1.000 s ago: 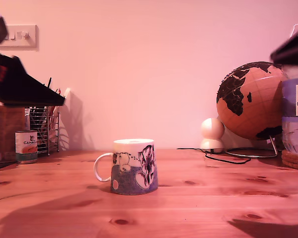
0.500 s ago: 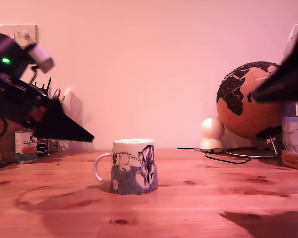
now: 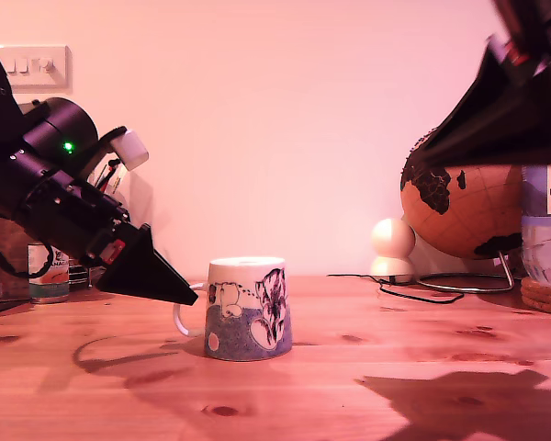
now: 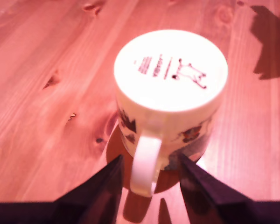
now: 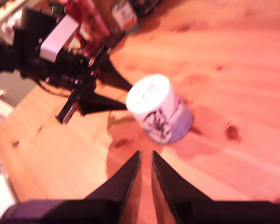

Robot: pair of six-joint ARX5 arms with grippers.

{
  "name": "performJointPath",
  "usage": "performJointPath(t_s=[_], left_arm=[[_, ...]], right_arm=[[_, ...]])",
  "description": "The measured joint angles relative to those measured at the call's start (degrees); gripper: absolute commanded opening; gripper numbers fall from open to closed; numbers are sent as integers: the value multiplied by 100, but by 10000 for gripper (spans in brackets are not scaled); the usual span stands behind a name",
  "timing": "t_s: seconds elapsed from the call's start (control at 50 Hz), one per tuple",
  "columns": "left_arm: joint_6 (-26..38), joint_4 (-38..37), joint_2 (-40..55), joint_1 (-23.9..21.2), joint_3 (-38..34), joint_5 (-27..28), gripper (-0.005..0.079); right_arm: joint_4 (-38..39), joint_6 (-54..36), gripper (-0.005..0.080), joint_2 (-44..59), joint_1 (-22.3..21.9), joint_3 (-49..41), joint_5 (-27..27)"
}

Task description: Lift the coffee cup and remove the coffee capsule that is hidden under it

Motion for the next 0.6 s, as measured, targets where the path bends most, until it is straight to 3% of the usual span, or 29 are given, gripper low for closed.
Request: performJointPath(t_s=[0.14,0.34,0.6], left_arm=[[7,26,118,0,131,-4,327],[116,22,267,-72,136,-13,305],[142,48,267,-114,138,-11,306]], right_arm=[[0,0,62,275,162,0,63],[98,-431,116,697,358,0,769],[1012,-852,116,1263,470,-9,728]])
